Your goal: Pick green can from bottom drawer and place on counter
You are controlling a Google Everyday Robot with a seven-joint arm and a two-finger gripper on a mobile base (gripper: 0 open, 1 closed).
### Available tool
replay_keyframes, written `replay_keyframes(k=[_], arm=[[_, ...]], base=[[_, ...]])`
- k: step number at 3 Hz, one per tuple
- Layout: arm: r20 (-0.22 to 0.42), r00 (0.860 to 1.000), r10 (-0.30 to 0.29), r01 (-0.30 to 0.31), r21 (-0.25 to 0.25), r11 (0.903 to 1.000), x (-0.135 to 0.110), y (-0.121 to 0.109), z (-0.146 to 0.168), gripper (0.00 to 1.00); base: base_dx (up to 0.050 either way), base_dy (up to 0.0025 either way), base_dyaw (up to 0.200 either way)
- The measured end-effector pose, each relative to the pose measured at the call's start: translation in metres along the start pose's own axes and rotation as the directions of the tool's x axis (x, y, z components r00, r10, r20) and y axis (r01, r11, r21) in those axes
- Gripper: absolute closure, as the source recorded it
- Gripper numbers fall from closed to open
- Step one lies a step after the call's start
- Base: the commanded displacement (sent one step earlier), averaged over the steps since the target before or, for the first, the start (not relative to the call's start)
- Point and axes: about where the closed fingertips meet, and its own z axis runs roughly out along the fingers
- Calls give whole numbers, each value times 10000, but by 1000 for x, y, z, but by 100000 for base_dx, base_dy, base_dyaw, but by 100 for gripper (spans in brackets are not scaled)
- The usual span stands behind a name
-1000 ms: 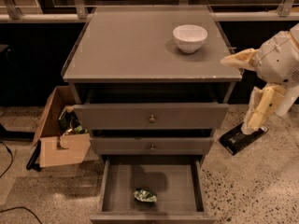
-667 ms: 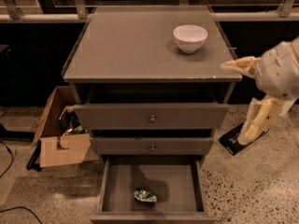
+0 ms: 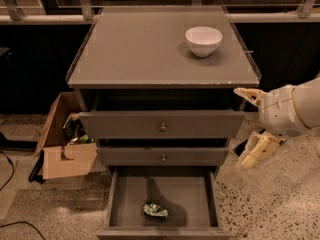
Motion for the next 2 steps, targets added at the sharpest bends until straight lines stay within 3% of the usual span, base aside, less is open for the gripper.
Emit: replay_keyframes(k=[2], arm=[[84, 9999, 107, -106, -209, 9997, 3, 7, 8, 0]], base=[[0, 0, 0]])
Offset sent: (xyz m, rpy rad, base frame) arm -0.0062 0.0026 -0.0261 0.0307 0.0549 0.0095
